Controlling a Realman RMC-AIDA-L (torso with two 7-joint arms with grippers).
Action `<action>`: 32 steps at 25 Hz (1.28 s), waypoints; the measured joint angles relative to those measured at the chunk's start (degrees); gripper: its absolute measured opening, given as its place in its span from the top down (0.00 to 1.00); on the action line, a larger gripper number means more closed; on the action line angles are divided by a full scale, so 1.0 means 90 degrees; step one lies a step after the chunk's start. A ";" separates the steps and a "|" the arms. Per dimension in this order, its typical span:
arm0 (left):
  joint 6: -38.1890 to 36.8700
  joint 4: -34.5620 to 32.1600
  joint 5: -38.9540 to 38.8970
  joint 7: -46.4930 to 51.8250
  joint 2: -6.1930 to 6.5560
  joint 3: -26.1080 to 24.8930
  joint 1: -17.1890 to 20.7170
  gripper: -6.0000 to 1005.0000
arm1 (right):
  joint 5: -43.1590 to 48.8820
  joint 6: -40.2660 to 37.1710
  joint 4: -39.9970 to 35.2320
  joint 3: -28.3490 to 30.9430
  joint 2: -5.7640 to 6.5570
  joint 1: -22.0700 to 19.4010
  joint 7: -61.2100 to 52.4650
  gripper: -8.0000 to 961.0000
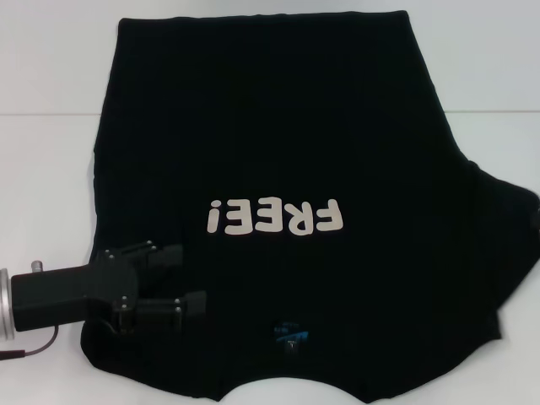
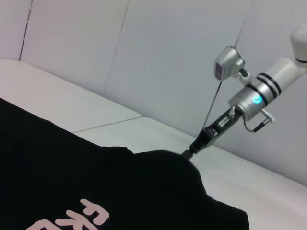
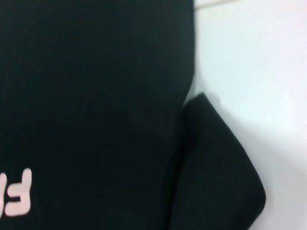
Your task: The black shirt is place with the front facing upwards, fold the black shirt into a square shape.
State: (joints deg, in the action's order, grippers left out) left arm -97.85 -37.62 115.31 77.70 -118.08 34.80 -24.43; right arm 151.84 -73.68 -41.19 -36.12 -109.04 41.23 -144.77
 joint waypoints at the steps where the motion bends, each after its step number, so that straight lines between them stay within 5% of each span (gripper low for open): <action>1: 0.0000 0.0000 0.0000 0.0003 0.0004 0.0000 0.0000 0.10 | -0.0033 -0.0062 -0.0093 0.0060 0.0011 -0.0034 0.0024 0.98; 9: 0.0021 0.0000 0.0025 0.0077 0.0015 0.0001 -0.0001 0.11 | -0.0489 -0.0396 -0.0435 0.0288 0.0037 -0.0087 0.0401 0.98; 24: 0.0095 0.0085 0.0010 0.0078 0.0015 0.0000 0.0007 0.12 | -0.0534 -0.0483 -0.0380 -0.0652 -0.0773 0.0950 0.0974 0.96; 29: 0.0124 0.0090 -0.0004 0.0103 -0.0013 -0.0209 0.0032 0.12 | -0.0889 -0.0563 -0.0349 -0.0670 -0.0862 0.0913 0.1134 0.87; 32: 0.0077 0.0097 -0.0005 0.0545 -0.0001 -0.0480 0.0037 0.12 | -0.1595 -0.0629 -0.0186 -0.0595 -0.0773 0.0616 0.1609 0.81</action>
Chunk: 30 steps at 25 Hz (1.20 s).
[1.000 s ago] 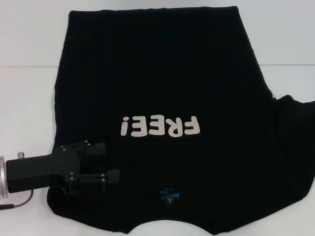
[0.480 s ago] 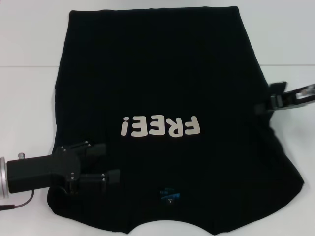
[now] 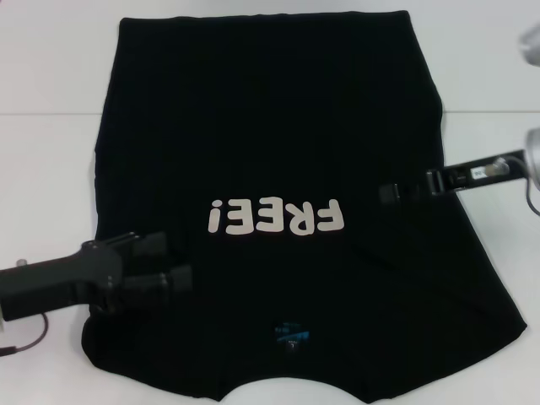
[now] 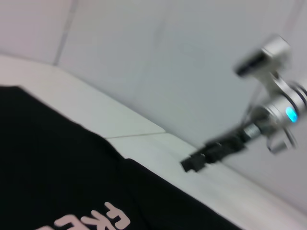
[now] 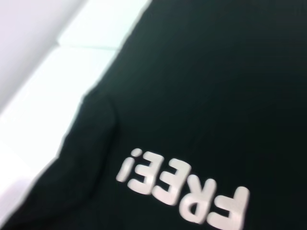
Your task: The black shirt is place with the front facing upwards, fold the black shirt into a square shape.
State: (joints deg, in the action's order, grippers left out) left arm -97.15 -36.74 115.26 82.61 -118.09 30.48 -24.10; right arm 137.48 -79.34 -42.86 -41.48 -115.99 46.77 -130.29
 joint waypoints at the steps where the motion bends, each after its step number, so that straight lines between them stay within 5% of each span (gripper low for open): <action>1: -0.0011 -0.0004 0.0002 0.0274 0.0020 -0.0053 -0.0003 0.12 | -0.0350 -0.0055 0.0098 0.0012 0.0054 -0.0166 0.0334 0.79; 6: -0.0055 0.0034 0.0067 0.2483 0.0531 -0.0072 -0.0061 0.13 | -0.1763 -0.0622 0.0637 0.0023 0.0175 -0.1002 0.2989 0.64; 11: -0.0192 -0.0309 0.0779 0.4249 0.0862 -0.0048 -0.0146 0.13 | -0.2495 -0.0796 0.0753 0.0022 -0.0166 -0.1887 0.5699 0.39; 14: -0.0206 -0.0707 0.1657 0.5128 0.0892 -0.0051 -0.0229 0.13 | -0.2594 -0.0776 0.0766 0.0025 -0.0339 -0.2114 0.6448 0.21; 21: -0.0025 -0.0912 0.2710 0.6098 0.0922 -0.0061 -0.0415 0.14 | -0.2594 -0.0753 0.0959 0.0039 -0.0396 -0.2214 0.6785 0.21; 30: 0.0304 -0.0917 0.3405 0.5980 0.0690 0.0082 -0.0697 0.14 | -0.2603 -0.0751 0.0963 0.0045 -0.0389 -0.2174 0.6784 0.21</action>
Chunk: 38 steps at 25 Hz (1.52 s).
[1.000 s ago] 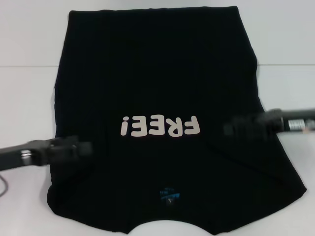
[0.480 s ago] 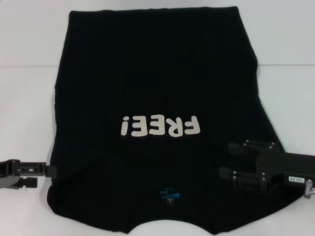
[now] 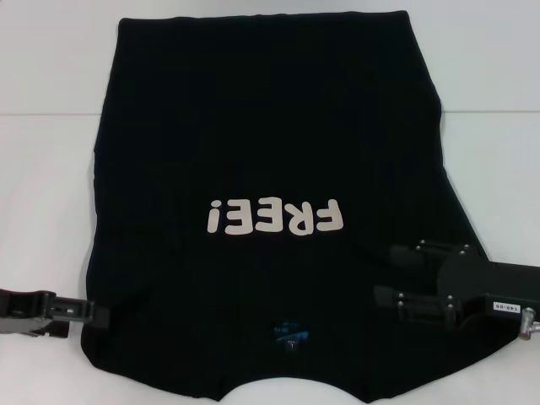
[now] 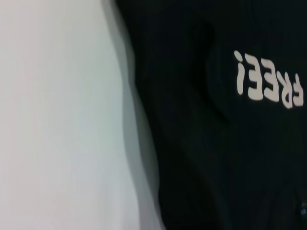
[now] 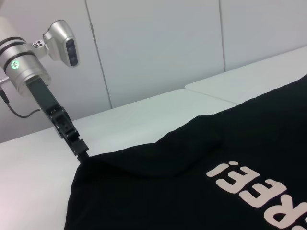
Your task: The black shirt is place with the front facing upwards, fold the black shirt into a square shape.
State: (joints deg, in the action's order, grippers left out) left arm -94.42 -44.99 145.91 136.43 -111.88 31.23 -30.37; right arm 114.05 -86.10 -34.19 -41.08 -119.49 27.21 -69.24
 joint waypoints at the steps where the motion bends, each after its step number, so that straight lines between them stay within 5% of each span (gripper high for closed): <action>1: 0.0048 0.0000 0.0022 -0.0024 -0.0012 0.0084 -0.0019 0.14 | 0.0000 -0.0001 0.0000 0.0002 0.0000 0.0005 -0.0005 0.21; 18: 0.0541 -0.0708 0.0191 -0.0067 -0.0402 0.0974 0.0040 0.16 | -0.0007 -0.0052 -0.0016 0.0110 0.0005 0.0066 -0.0130 0.21; 23: 0.0557 -0.0743 0.0300 -0.0082 -0.0415 0.0975 0.0035 0.38 | -0.0007 -0.0053 -0.0037 0.0147 0.0032 0.0062 -0.0174 0.21; 33: 0.0564 -0.0751 0.0306 -0.0149 -0.0424 0.1033 0.0013 0.58 | -0.0002 -0.0062 -0.0085 0.0225 0.0085 0.0065 -0.0393 0.21; 38: 0.0529 -0.0753 0.0274 -0.0175 -0.0423 0.1014 0.0004 0.79 | 0.0109 0.0000 -0.0614 0.0246 0.0289 0.0077 -0.1911 0.21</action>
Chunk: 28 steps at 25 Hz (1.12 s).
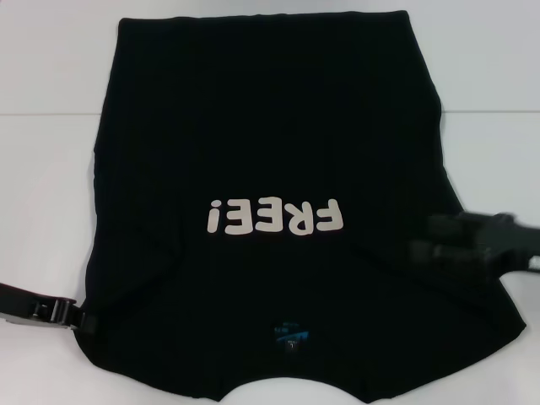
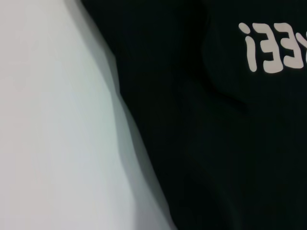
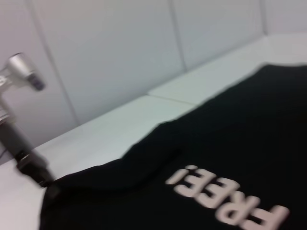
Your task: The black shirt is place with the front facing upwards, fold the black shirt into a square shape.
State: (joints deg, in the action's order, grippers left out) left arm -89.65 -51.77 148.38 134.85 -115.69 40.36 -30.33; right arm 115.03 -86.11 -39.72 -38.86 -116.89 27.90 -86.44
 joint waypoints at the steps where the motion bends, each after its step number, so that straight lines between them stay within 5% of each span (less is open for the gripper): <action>1: -0.0018 0.0002 -0.0011 -0.0001 0.0002 -0.0004 -0.0007 0.84 | 0.0087 -0.0012 -0.0187 -0.0014 0.0072 0.0007 -0.0510 0.21; 9: -0.0181 0.0001 -0.0035 0.0001 -0.0002 -0.0039 -0.0053 0.97 | 0.2055 -0.0741 -0.1428 0.0061 0.0815 0.0690 -0.4632 0.21; 15: -0.0204 0.0000 -0.0038 -0.0001 0.0033 -0.0056 -0.0041 0.97 | 0.4044 -0.1528 -0.1633 0.0262 0.0741 0.1311 -0.5940 0.21; 28: -0.0224 0.0000 -0.0042 -0.0003 0.0052 -0.0061 -0.0048 0.97 | 0.4414 -0.0913 -0.0795 0.0018 0.0757 0.1359 -0.5858 0.21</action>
State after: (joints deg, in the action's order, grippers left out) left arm -91.66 -51.77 148.00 134.82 -115.23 39.81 -30.76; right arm 154.76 -94.32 -46.87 -38.70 -110.09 40.14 -139.16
